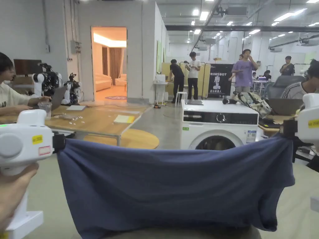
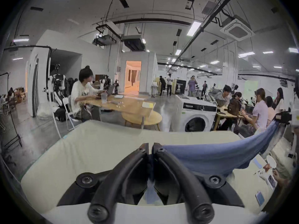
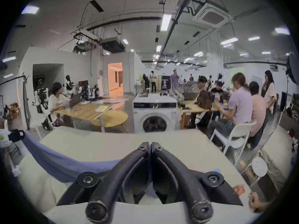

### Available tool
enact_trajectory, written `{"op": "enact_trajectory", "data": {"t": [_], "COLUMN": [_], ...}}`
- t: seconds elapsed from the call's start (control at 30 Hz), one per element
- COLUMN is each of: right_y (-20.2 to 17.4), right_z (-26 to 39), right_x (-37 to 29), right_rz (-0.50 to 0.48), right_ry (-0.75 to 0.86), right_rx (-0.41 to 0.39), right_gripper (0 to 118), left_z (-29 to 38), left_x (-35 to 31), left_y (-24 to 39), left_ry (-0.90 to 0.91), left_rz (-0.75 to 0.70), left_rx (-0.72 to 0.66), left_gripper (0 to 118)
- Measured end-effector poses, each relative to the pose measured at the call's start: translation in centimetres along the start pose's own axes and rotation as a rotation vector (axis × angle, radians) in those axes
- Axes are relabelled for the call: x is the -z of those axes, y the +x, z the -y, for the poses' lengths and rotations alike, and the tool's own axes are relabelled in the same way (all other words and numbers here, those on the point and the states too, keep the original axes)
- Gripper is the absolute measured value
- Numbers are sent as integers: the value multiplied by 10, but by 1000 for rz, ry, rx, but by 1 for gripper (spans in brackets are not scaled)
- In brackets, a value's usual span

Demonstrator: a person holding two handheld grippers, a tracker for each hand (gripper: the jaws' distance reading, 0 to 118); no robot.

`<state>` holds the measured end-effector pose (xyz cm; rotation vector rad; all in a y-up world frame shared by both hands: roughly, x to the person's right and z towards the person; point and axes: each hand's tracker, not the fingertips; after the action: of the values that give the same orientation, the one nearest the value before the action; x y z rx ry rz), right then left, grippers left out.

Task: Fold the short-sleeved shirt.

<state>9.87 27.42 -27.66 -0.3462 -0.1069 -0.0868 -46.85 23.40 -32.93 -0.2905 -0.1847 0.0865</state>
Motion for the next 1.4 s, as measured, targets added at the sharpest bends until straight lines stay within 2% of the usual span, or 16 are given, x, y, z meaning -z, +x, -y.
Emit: {"op": "enact_trajectory", "data": {"t": [0.2, 0.23, 0.4, 0.53, 0.73, 0.77, 0.8, 0.83, 0.87, 0.9, 0.93, 1.07, 1.3, 1.33, 1.37, 1.4], "right_y": [19, 23, 39, 48, 53, 55, 56, 58, 60, 60, 64, 46, -16, -24, -31, -36], "right_z": [114, 137, 232, 306, 376, 381, 386, 387, 385, 379, 375, 332, 282, 283, 282, 282], "right_x": [-99, -117, -167, -181, -178, -179, -179, -180, -181, -183, -183, -191, -178, -174, -171, -168], "right_rz": [-51, -43, -17, 13, 43, 43, 52, 53, 56, 70, 74, 43, -145, -136, -132, -124], "right_ry": [-110, -102, -278, -378, -461, -476, -489, -481, -475, -451, -416, -237, -45, -47, -47, -46], "right_rx": [-42, -38, -45, 21, 45, 48, 45, 40, 27, 2, -18, -42, 37, 25, 14, -3], "right_gripper": [0, 0, 0, 0, 0, 7, 24, 47, 68, 69, 69, 69, 66, 58, 41, 25], "left_z": [99, 119, 210, 272, 325, 326, 323, 322, 317, 308, 298, 250, 208, 206, 208, 208], "left_x": [-116, -135, -203, -221, -207, -204, -202, -205, -206, -206, -207, -207, -220, -221, -217, -216], "left_y": [-13, -16, -22, -20, -27, -31, -34, -37, -37, -36, -33, -11, 61, 67, 66, 71], "left_ry": [-46, -124, -190, -332, -458, -470, -484, -468, -428, -392, -345, -209, -23, -20, -18, -18], "left_rz": [96, 123, 139, 142, 98, 95, 100, 102, 92, 80, 66, 37, 142, 179, 172, 174], "left_rx": [0, 3, -68, -64, -52, -79, -100, -97, -94, -70, -42, 37, 139, 138, 138, 146], "left_gripper": [0, 0, 0, 0, 0, 0, 1, 11, 45, 71, 76, 75, 74, 73, 62, 43]}}
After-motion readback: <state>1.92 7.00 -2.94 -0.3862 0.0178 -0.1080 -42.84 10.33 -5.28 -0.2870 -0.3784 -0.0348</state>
